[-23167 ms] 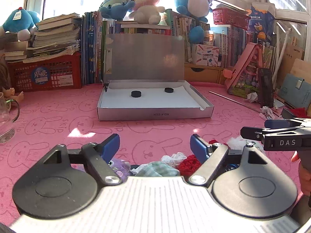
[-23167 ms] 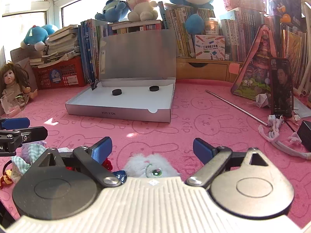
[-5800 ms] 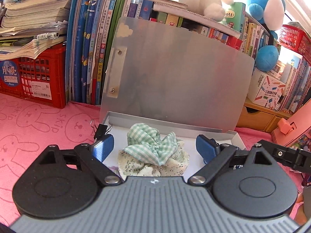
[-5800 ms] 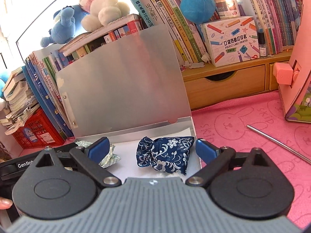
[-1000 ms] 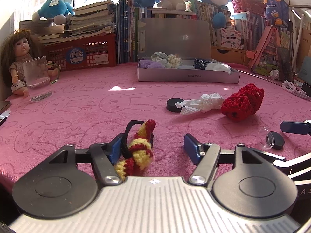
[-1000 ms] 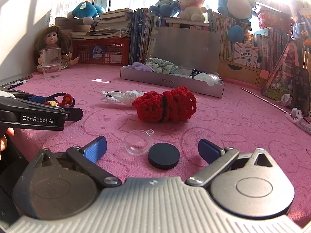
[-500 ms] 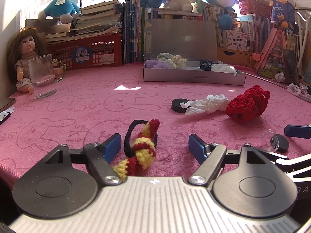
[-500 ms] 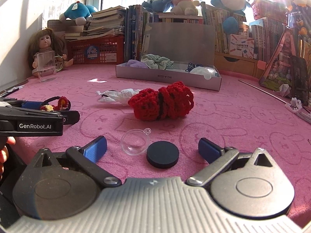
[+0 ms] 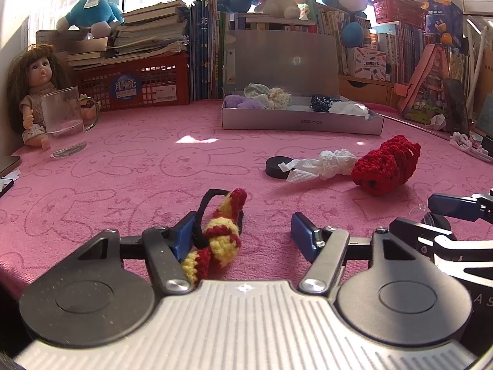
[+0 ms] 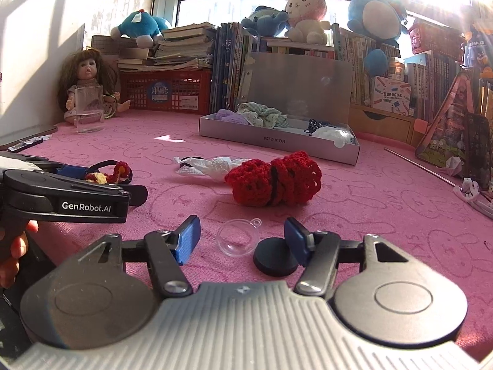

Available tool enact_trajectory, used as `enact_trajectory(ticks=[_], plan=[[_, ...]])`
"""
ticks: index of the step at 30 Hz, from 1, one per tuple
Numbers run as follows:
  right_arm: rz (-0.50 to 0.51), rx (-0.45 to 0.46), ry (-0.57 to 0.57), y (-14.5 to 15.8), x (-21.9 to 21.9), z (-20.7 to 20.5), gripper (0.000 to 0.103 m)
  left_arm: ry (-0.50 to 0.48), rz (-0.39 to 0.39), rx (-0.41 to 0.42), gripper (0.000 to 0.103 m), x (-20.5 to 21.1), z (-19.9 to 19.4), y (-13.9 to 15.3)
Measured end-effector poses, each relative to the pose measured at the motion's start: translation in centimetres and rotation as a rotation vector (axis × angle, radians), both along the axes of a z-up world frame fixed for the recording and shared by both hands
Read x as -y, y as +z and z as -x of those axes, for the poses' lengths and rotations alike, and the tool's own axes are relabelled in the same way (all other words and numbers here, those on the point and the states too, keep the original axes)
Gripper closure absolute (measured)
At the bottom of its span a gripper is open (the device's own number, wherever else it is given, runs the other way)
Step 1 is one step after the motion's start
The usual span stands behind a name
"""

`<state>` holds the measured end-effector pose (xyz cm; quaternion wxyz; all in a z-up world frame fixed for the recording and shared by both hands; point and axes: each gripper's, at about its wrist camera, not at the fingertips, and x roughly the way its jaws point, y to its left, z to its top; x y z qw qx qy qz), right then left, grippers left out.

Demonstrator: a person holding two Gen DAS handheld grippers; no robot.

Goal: Organize objects
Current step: 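Grasp the knitted strap with the left gripper while the right grasps the clear plastic cap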

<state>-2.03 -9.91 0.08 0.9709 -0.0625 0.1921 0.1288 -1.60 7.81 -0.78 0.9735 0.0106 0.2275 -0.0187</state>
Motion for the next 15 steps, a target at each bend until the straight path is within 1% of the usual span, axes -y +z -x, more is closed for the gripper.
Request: enact_trajectory(ticks=[1, 2, 3, 4, 6, 7, 8, 11, 15], plan=[[0.002, 0.002, 0.005, 0.0, -0.1, 0.1, 0.040, -0.005, 0.001, -0.001, 0.039, 0.1, 0.0, 0.0], [0.004, 0.005, 0.009, 0.1, -0.2, 0.1, 0.045, -0.013, 0.001, -0.001, 0.044, 0.1, 0.0, 0.1], [0.005, 0.005, 0.011, 0.1, -0.3, 0.1, 0.051, -0.018, -0.002, -0.001, 0.046, 0.2, 0.1, 0.1], [0.006, 0.001, 0.011, 0.1, -0.4, 0.1, 0.053, -0.022, -0.006, 0.000, 0.051, 0.3, 0.1, 0.2], [0.003, -0.011, 0.011, 0.1, -0.5, -0.1, 0.065, -0.020, -0.007, 0.002, 0.058, 0.3, 0.2, 0.3], [0.004, -0.011, 0.008, 0.0, -0.5, -0.1, 0.068, -0.017, -0.004, 0.002, 0.064, 0.2, 0.2, 0.5], [0.005, -0.013, 0.009, 0.0, -0.5, -0.2, 0.070, -0.014, 0.000, 0.001, 0.070, 0.1, 0.2, 0.6], [-0.007, -0.016, 0.009, 0.0, -0.5, -0.4, 0.070, -0.011, 0.014, 0.001, 0.076, 0.0, 0.3, 0.8], [-0.015, -0.009, 0.015, 0.1, -0.6, -0.4, 0.070, -0.036, 0.020, 0.007, 0.078, 0.3, 0.7, 1.1]])
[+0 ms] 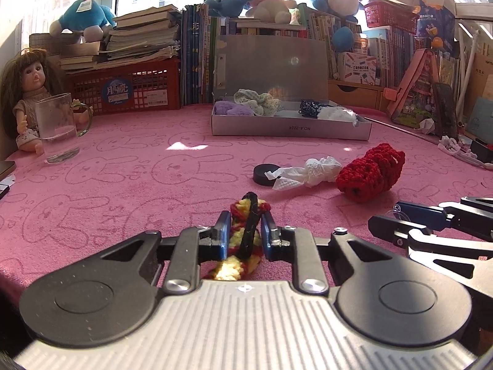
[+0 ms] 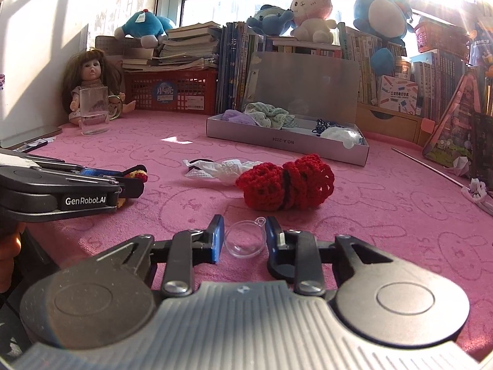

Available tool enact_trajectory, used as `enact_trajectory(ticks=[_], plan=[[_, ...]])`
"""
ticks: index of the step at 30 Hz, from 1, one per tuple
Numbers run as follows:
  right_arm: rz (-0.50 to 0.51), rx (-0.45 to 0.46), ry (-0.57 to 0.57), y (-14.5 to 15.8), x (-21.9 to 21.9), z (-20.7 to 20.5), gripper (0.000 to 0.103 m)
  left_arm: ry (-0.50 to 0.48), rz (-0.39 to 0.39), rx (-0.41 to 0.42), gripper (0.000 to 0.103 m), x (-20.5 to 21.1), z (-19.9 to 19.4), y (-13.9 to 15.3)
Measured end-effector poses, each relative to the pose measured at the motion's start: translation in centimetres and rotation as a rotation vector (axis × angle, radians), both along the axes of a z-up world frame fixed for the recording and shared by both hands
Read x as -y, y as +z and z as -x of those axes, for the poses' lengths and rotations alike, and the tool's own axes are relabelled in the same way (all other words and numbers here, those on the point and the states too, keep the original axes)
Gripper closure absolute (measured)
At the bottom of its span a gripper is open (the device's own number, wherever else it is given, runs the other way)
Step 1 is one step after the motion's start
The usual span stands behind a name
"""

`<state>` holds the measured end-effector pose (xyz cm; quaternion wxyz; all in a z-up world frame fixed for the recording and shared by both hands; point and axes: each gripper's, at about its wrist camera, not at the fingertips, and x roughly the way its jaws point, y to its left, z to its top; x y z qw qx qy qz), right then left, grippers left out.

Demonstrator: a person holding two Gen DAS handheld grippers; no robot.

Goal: Organize objects
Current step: 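Grasp the knitted strap with the left gripper while the right grasps the clear plastic cap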

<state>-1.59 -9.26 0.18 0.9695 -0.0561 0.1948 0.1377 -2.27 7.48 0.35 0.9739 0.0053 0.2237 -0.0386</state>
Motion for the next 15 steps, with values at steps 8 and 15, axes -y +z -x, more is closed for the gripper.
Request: enact_trajectory(ticks=[8, 15], plan=[[-0.032, -0.004, -0.012, 0.5, 0.3, -0.6, 0.070, -0.038, 0.013, 0.010, 0.078, 0.8, 0.1, 0.4], [-0.072, -0.018, -0.036, 1.0, 1.1, -1.3, 0.070, -0.058, 0.026, 0.014, 0.078, 1.2, -0.4, 1.2]])
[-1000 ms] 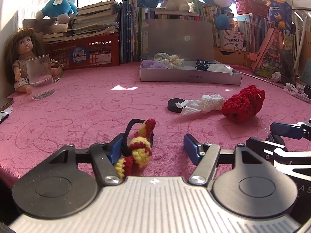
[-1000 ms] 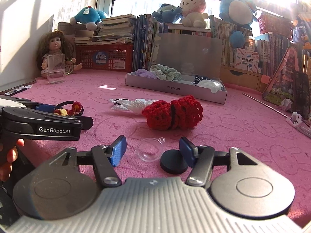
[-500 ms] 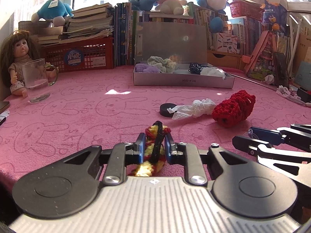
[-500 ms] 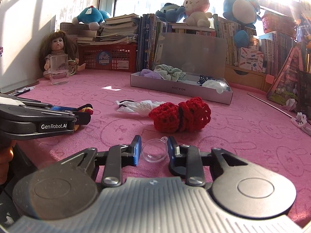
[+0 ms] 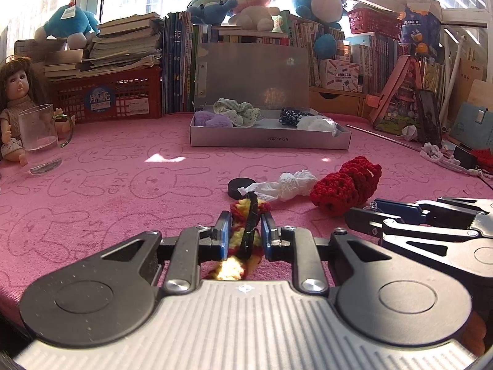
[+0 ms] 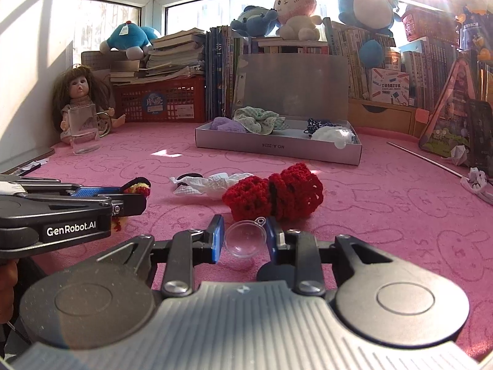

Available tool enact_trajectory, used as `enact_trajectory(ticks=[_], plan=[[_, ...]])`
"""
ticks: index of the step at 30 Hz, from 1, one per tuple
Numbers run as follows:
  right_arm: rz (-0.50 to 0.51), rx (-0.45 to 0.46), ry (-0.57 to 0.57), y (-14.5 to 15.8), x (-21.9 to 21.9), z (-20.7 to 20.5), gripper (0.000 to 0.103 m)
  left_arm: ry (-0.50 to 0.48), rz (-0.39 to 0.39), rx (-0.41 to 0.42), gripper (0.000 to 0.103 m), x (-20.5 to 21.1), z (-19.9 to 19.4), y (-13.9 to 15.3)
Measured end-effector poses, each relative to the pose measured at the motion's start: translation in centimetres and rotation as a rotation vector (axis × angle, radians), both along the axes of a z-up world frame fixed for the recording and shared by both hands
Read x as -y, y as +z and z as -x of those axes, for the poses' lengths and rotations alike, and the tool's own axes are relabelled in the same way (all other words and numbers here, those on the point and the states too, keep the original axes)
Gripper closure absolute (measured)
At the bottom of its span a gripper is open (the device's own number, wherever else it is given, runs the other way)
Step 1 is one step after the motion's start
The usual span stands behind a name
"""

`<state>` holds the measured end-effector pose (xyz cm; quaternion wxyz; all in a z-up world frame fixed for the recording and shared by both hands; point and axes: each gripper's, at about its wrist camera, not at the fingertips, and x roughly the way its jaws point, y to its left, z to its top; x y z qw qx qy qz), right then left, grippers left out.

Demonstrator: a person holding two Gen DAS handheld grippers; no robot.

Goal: Organize objects
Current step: 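Grasp the knitted strap with the left gripper while the right grasps the clear plastic cap, then carry the knitted strap and the clear cap over the white box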

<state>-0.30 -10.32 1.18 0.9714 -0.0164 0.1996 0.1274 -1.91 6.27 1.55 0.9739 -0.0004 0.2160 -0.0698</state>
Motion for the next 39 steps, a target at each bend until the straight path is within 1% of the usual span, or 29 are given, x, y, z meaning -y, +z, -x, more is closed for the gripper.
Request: enact_trajectory(ticks=[5, 13, 19, 23, 27, 31, 36, 39], plan=[[-0.023, -0.001, -0.017, 0.7, 0.6, -0.6, 0.070, -0.012, 0.002, 0.011, 0.078, 0.5, -0.8, 1.0], [-0.051, 0.022, -0.055, 2.3, 1.7, -1.8, 0.070, -0.031, 0.016, 0.023, 0.078, 1.1, -2.9, 2.6], [-0.079, 0.014, -0.089, 3.6, 2.9, -3.5, 0.070, -0.038, 0.044, 0.004, 0.078, 1.1, -5.5, 3.8], [-0.081, 0.013, -0.114, 4.2, 3.8, -4.9, 0.070, -0.043, 0.029, 0.010, 0.078, 1.3, -7.4, 4.7], [-0.081, 0.021, -0.132, 4.8, 4.4, -6.1, 0.070, -0.045, 0.037, 0.004, 0.078, 1.3, -9.4, 5.4], [-0.099, 0.006, -0.142, 5.2, 5.1, -7.5, 0.070, -0.047, 0.045, -0.003, 0.078, 1.5, -11.2, 6.0], [-0.100, 0.007, -0.149, 5.8, 5.6, -9.3, 0.070, -0.057, 0.037, 0.000, 0.078, 2.1, -13.6, 7.0], [-0.110, -0.001, -0.149, 6.3, 6.1, -10.8, 0.070, -0.060, 0.059, -0.022, 0.078, 2.3, -15.7, 7.7]])
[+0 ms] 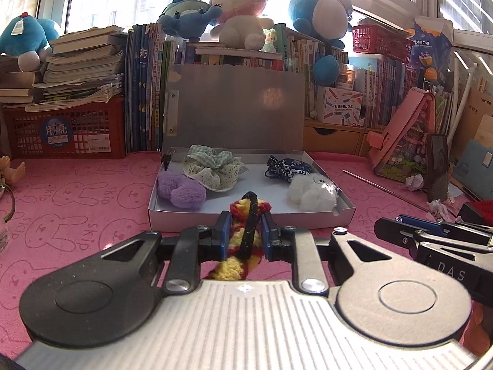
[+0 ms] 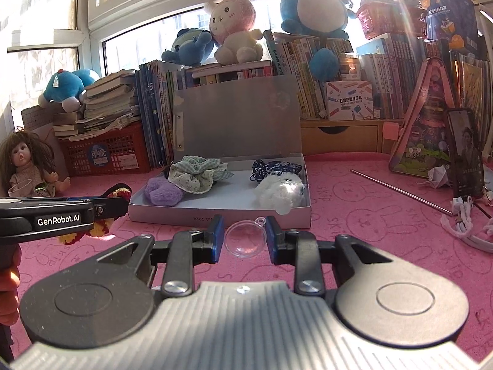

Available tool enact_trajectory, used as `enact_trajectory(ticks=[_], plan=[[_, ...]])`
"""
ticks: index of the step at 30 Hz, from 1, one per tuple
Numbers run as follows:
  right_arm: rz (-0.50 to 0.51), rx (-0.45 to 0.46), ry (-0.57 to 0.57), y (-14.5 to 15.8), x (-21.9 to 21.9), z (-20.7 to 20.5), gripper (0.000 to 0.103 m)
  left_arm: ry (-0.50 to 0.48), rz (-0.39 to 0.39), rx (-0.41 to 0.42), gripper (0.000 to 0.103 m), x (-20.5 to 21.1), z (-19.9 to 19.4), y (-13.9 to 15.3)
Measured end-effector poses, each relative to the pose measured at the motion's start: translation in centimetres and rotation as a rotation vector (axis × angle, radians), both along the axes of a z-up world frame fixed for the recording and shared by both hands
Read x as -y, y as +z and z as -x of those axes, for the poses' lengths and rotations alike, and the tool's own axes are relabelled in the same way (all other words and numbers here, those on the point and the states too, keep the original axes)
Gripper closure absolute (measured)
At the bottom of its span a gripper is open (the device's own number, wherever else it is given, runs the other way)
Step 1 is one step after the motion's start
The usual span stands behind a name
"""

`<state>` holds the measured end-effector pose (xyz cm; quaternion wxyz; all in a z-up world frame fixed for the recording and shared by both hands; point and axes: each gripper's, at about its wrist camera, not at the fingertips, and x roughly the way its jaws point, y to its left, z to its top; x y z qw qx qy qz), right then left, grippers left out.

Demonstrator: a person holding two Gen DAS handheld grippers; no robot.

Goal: Organize objects
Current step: 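Carry the knitted strap and the clear cap over the white box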

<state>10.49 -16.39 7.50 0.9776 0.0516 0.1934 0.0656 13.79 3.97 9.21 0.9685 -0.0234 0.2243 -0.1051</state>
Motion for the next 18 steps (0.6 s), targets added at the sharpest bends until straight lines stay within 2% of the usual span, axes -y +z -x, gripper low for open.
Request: enact_trajectory(ticks=[9, 18], plan=[[0.026, 0.003, -0.002, 1.4, 0.4, -4.2, 0.070, 0.007, -0.010, -0.028, 0.078, 1.0, -4.9, 0.4], [0.043, -0.015, 0.014, 0.7, -0.3, -7.9, 0.070, 0.050, -0.029, -0.072, 0.078, 1.2, -9.8, -0.5]])
